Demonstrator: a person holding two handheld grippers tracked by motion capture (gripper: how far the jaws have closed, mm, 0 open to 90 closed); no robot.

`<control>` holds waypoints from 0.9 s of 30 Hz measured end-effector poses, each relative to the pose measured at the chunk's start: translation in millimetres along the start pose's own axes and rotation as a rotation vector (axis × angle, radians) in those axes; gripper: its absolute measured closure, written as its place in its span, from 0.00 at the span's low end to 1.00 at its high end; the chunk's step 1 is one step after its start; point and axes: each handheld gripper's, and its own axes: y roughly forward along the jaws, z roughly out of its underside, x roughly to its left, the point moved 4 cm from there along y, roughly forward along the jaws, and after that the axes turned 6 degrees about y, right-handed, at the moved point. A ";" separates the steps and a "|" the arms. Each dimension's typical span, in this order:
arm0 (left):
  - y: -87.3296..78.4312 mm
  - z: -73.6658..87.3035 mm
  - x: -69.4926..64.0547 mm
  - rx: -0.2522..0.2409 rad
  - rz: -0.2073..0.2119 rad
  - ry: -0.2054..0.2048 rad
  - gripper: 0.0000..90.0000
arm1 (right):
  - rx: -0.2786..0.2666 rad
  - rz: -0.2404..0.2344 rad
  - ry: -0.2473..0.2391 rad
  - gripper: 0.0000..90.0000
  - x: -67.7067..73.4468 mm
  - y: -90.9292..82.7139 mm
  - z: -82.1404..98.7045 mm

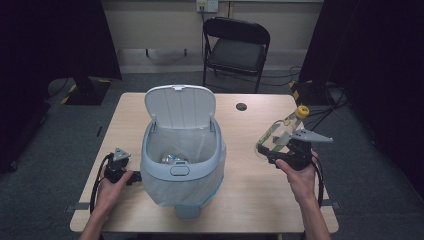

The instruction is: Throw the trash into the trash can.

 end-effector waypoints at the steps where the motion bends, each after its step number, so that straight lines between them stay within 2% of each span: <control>1: 0.0 0.0 0.0 0.000 0.000 0.000 0.12 | -0.005 -0.003 -0.004 0.30 1.3 -1.2 -1.8; 4: 0.0 0.0 0.0 0.000 0.000 0.000 0.12 | -0.008 -0.030 -0.003 0.30 5.9 -4.5 -7.6; 8: 0.0 0.0 0.0 0.000 -0.002 0.000 0.12 | -0.014 -0.035 -0.024 0.30 12.0 -9.9 -18.3; 11: 0.0 0.0 0.0 0.000 -0.001 0.000 0.12 | -0.024 -0.060 -0.015 0.30 16.7 -14.9 -25.7; 20: 0.0 0.0 -0.1 0.000 -0.001 -0.001 0.12 | -0.053 -0.110 -0.042 0.30 33.3 -24.5 -42.9; 23: -0.1 0.0 0.0 0.001 -0.002 -0.001 0.12 | -0.055 -0.113 -0.057 0.30 38.7 -26.1 -49.0; 27: -0.1 0.0 0.0 0.001 -0.002 -0.001 0.12 | -0.081 -0.137 -0.067 0.30 46.4 -30.9 -59.4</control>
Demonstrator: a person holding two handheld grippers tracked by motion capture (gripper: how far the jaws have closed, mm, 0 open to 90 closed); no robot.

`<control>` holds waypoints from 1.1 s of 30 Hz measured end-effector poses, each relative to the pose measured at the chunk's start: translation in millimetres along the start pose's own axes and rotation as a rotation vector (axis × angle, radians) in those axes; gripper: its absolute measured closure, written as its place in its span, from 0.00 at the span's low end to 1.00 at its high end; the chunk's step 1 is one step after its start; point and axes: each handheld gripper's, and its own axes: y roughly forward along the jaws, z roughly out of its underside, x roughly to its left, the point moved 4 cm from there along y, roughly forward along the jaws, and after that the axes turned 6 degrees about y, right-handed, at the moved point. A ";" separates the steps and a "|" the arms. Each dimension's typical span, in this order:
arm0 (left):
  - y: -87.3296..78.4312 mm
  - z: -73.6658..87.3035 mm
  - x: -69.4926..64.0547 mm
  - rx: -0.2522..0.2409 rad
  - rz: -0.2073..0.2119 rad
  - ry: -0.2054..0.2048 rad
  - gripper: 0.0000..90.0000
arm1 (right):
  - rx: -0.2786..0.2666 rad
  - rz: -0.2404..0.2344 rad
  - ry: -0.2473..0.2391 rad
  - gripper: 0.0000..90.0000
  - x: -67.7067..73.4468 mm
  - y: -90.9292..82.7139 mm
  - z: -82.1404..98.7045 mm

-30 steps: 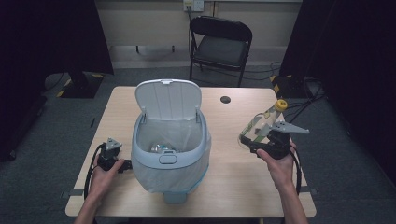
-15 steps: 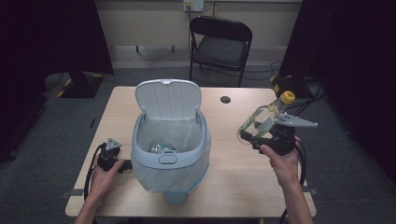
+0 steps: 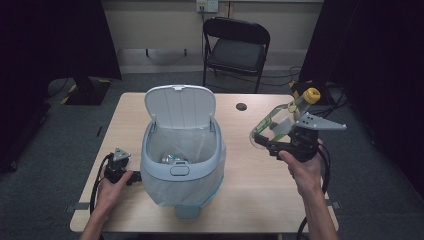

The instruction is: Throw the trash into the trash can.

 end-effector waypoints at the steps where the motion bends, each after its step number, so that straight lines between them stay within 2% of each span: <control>1: 0.0 0.0 0.0 0.000 -0.001 0.000 0.12 | -0.005 -0.009 -0.004 0.30 1.9 -0.5 -3.1; 14: 0.0 0.0 0.0 0.000 0.000 0.000 0.12 | -0.066 -0.078 -0.069 0.30 31.8 1.1 -42.8; 19: 0.0 0.0 0.0 0.000 0.000 0.000 0.12 | -0.091 -0.130 -0.084 0.30 49.0 6.0 -54.6; 24: 0.0 0.0 0.0 0.000 0.000 0.000 0.12 | -0.092 -0.174 -0.098 0.30 65.6 13.5 -65.5; 26: 0.0 0.0 0.0 0.000 0.000 0.000 0.12 | -0.096 -0.183 -0.118 0.30 70.5 16.4 -69.4; 33: 0.0 0.0 0.0 0.000 0.000 0.000 0.12 | -0.097 -0.230 -0.137 0.30 87.4 28.1 -78.0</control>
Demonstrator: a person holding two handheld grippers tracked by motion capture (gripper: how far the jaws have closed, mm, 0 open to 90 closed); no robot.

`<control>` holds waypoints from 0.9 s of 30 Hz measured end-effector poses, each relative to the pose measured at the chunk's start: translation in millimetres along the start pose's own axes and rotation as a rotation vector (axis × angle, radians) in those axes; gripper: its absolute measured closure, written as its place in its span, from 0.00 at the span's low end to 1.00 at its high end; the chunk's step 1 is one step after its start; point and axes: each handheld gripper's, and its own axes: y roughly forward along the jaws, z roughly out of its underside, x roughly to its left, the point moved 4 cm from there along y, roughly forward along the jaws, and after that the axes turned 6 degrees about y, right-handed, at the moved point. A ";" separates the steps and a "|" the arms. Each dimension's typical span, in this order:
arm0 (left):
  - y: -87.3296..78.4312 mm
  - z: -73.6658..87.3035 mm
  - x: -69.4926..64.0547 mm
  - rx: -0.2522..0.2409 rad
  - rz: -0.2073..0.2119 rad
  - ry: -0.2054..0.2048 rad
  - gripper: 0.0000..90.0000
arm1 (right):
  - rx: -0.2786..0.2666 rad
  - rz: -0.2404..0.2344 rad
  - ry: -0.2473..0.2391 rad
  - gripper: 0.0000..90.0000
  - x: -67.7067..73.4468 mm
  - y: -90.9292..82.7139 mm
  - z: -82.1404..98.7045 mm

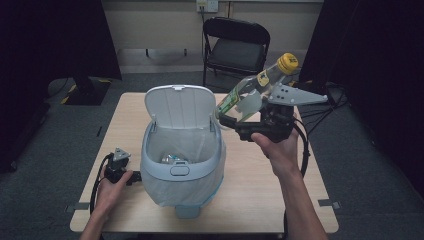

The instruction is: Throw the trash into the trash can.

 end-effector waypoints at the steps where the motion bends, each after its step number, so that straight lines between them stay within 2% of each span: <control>1: 0.0 0.0 0.0 0.000 0.000 0.000 0.12 | 0.001 -0.008 -0.001 0.30 2.1 2.6 -1.2; 9: -0.1 0.0 0.1 0.001 -0.001 0.000 0.12 | 0.016 -0.061 -0.026 0.30 13.8 25.4 -8.8; 17: 0.0 0.0 0.0 0.000 0.001 -0.001 0.12 | 0.037 -0.111 -0.034 0.30 24.4 43.7 -7.3; 27: 0.0 0.0 0.0 0.000 0.000 0.000 0.12 | 0.118 -0.162 -0.032 0.30 38.0 71.8 1.5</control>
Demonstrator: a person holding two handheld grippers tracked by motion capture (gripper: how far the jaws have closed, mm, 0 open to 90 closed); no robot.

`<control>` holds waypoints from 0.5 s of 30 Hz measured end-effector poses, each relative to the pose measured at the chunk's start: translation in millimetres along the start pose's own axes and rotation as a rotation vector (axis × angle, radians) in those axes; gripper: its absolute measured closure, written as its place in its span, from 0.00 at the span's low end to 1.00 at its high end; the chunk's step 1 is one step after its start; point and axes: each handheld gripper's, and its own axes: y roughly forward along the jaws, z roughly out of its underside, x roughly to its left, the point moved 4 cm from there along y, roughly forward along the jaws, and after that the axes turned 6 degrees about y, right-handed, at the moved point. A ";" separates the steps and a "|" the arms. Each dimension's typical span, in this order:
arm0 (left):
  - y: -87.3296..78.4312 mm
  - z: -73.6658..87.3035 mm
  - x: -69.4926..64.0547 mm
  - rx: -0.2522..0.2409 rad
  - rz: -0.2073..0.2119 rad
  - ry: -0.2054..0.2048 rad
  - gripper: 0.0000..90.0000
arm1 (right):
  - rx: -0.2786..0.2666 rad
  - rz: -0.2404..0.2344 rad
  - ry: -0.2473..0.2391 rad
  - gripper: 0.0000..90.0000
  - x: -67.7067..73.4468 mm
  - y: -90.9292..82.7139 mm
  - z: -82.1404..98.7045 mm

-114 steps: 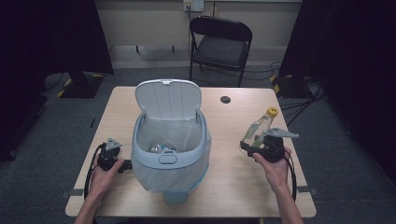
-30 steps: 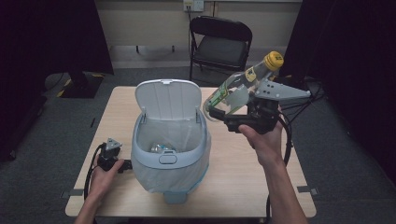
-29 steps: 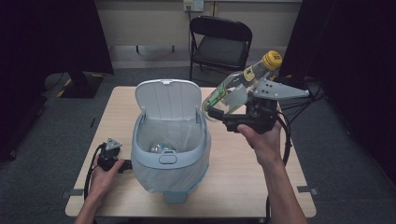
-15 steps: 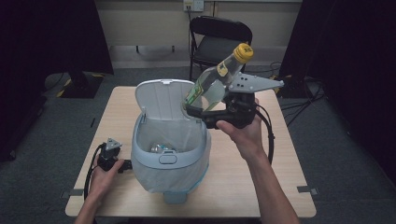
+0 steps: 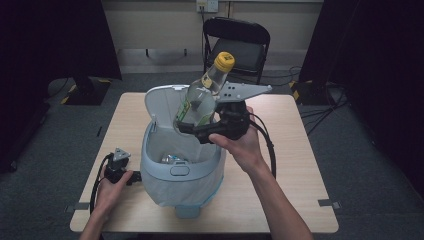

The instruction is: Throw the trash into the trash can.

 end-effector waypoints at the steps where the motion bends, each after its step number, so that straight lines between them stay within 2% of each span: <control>1: 0.0 0.0 0.0 0.000 0.000 0.000 0.12 | 0.008 -0.005 0.004 0.30 0.3 2.6 0.6; 4: 0.0 0.0 -0.1 0.000 0.001 0.000 0.12 | 0.041 -0.008 0.030 0.30 0.7 10.7 3.2; 7: 0.0 0.0 -0.1 -0.001 0.001 -0.001 0.12 | 0.078 -0.007 0.025 0.30 2.2 17.7 8.3; 15: 0.0 0.0 0.0 0.000 0.000 0.000 0.12 | 0.110 -0.010 0.034 0.30 -0.7 27.0 12.9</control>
